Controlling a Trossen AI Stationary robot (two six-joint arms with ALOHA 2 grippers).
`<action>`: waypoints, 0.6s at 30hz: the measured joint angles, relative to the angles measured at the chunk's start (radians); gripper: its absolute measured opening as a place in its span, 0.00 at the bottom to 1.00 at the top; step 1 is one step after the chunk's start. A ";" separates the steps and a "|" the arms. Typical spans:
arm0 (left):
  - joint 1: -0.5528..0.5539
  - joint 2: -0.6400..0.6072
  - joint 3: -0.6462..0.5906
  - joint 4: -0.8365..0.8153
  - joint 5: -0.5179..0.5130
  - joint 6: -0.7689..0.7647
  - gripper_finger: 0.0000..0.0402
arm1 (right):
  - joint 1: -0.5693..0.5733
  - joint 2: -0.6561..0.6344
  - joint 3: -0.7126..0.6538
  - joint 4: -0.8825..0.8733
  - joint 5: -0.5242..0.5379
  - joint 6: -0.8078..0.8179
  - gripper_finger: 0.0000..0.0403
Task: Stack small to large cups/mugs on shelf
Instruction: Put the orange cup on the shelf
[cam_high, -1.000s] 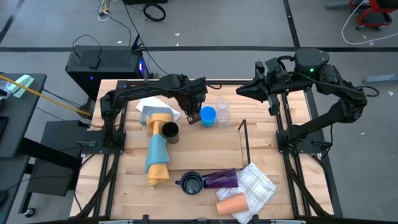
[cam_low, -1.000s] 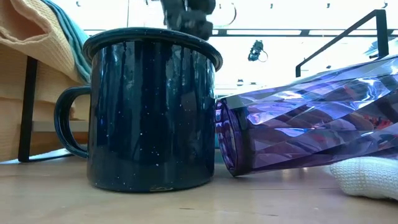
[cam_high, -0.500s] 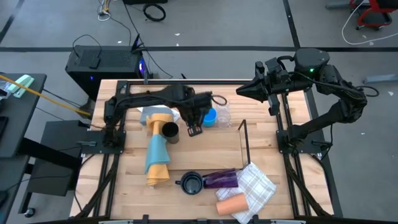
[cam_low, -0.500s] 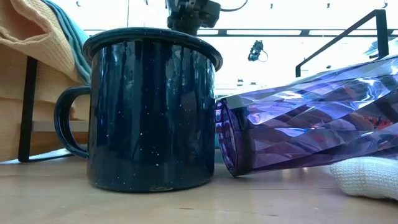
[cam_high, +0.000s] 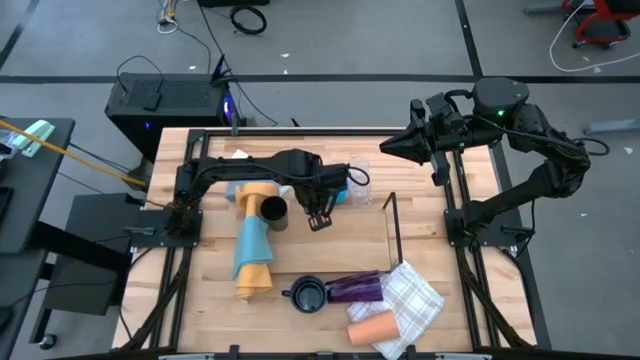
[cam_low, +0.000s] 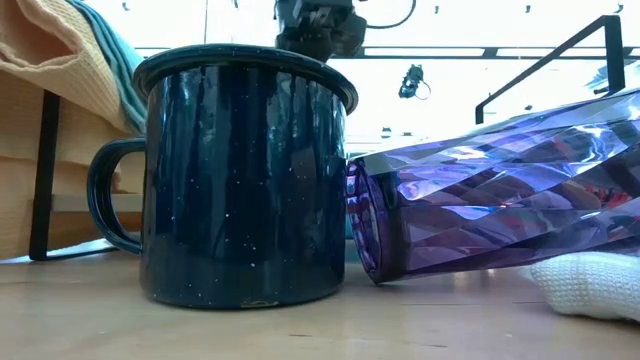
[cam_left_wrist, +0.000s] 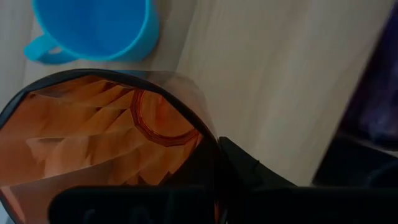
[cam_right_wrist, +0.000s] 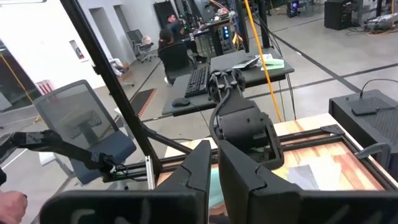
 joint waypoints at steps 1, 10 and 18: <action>-0.003 0.005 0.000 -0.003 -0.004 0.000 0.03 | 0.000 0.000 0.000 0.000 -0.001 0.000 0.09; -0.037 0.033 0.000 -0.011 -0.004 -0.020 0.03 | 0.000 -0.002 0.000 -0.008 -0.028 0.000 0.09; -0.045 0.033 0.000 -0.005 -0.004 -0.028 0.03 | 0.000 -0.002 0.000 -0.014 -0.036 -0.002 0.09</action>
